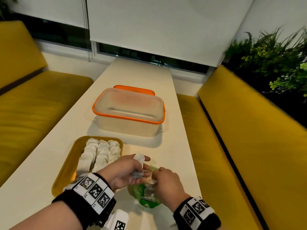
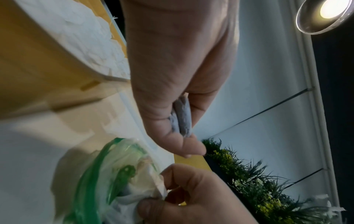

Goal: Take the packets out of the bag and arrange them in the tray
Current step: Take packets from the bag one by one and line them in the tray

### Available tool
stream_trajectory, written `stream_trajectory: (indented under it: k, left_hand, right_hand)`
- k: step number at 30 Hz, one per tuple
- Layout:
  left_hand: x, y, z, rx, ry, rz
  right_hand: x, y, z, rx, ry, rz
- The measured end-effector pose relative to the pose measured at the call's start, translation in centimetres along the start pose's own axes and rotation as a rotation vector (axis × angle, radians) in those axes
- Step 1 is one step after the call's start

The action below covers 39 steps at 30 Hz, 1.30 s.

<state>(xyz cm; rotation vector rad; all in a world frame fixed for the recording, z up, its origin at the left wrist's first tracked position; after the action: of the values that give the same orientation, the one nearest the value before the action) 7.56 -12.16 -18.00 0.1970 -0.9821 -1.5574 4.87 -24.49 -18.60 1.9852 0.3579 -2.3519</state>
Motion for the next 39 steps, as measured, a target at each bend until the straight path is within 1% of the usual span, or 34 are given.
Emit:
stream_trajectory:
  k: [2, 4, 6, 10, 12, 14, 17, 19, 21, 23, 24, 26, 29, 31, 33, 35, 37, 39]
  left_hand:
    - [-0.2, 0.1, -0.1, 0.015, 0.027, -0.01]
    - [-0.3, 0.4, -0.1, 0.041, 0.072, 0.001]
    - [-0.4, 0.5, -0.2, 0.068, 0.123, 0.001]
    - [-0.5, 0.4, -0.5, 0.092, 0.196, -0.01]
    - [-0.4, 0.2, -0.6, 0.083, 0.207, -0.005]
    - [-0.4, -0.1, -0.7, 0.062, 0.213, 0.017]
    - [-0.2, -0.4, -0.7, 0.028, 0.202, 0.053]
    - [0.2, -0.5, -0.5, 0.0, 0.173, 0.048]
    - [0.7, -0.7, -0.4, -0.038, 0.108, 0.059]
    - [1.6, -0.9, 0.1, -0.106, -0.011, 0.058]
    - [2.1, -1.0, 0.5, -0.13, -0.081, 0.049]
    - [2.6, -0.8, 1.3, -0.129, -0.178, 0.063]
    - [2.7, -0.4, 2.3, -0.058, -0.286, 0.047]
    - [2.3, -0.6, 2.8, -0.048, -0.321, 0.006]
    - [1.7, -0.7, 3.2, -0.042, -0.3, -0.017]
    - [1.1, -0.5, 3.7, -0.019, -0.234, -0.06]
    - [0.1, -0.3, 4.2, 0.041, -0.159, -0.166]
    - [-1.0, 0.0, 5.0, 0.073, -0.119, -0.221]
  right_hand:
    - [-0.4, 0.4, 0.2, 0.029, 0.016, -0.13]
    - [-0.8, 1.2, 0.4, 0.058, 0.044, -0.374]
    - [-1.0, 1.7, 0.6, 0.082, 0.075, -0.53]
    - [-1.0, 2.7, 1.0, 0.142, 0.142, -0.656]
    - [-1.2, 3.2, 1.1, 0.152, 0.153, -0.684]
    - [-1.6, 3.6, 1.4, 0.166, 0.16, -0.766]
    - [-2.3, 3.7, 2.0, 0.181, 0.169, -0.962]
    - [-3.3, 3.7, 2.3, 0.173, 0.19, -1.05]
    - [-4.4, 3.5, 2.4, 0.158, 0.202, -1.116]
    - [-5.6, 2.8, 2.2, 0.124, 0.184, -1.168]
    - [-6.1, 2.2, 2.1, 0.098, 0.162, -1.177]
    - [-6.9, 0.8, 1.7, 0.044, 0.106, -1.149]
    - [-7.2, -0.7, 1.0, 0.004, 0.041, -1.086]
    - [-7.0, -1.4, 0.5, 0.009, 0.032, -1.048]
    - [-7.1, -2.0, -0.1, 0.008, 0.067, -0.882]
    - [-7.1, -2.8, -0.5, -0.018, 0.073, -0.764]
    - [-7.2, -4.4, -1.0, -0.075, 0.054, -0.704]
    - [-7.6, -6.4, -1.6, -0.157, 0.074, -0.574]
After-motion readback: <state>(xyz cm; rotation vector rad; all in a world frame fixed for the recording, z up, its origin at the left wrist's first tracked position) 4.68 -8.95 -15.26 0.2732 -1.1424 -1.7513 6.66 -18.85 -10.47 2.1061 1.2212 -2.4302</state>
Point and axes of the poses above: each hand's wrist, its own z-axis away from the middle knuckle, its own x-axis out of the palm, y = z × x, the point moved 6 cm from there along -z, towards the middle knuckle, and after that the axes turned 5 degrees about -x, right-handed, at the moved point
